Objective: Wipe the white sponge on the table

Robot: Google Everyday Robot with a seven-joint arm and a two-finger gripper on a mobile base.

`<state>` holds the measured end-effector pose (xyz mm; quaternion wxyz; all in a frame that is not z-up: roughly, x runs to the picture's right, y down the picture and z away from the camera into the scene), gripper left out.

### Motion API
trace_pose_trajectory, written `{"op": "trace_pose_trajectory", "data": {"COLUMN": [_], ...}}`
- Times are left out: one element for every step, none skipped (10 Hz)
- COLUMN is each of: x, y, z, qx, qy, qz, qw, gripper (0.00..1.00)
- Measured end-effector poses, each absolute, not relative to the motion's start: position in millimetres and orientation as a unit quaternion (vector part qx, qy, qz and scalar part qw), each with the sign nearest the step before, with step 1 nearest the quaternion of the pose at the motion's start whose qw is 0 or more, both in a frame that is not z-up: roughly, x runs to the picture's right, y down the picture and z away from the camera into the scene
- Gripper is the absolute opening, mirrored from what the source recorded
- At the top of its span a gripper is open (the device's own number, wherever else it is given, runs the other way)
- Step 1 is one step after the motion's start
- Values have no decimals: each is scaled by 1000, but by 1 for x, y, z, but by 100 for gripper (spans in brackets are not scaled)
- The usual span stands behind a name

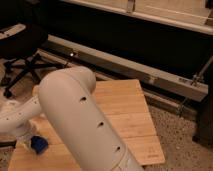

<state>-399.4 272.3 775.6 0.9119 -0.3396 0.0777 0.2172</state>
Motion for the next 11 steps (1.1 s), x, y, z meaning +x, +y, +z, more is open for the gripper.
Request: {"op": "trace_pose_trajectory", "data": {"x": [-406,-417,-425,-434,-437,-441,-444,-446,-446,-447,-449], "y": [271,271,272,272,270,267,264,262,259,255,252], "z": [776,778,780,782,784,788,791,793,797,802,806], "qx": [-338,-336,-334,-333,-331,-328,-326,-324,-320,-317,-315], "qy": [75,70,66,62,59,56,52,49,45,39,31], "qz": [209,196,185,176,172,170,170,171,173,176,180], "qw": [914,919,922,924,926,927,929,929,930,931,931], "gripper": [11,11,11,11,11,11,11,11,11,11,11]}}
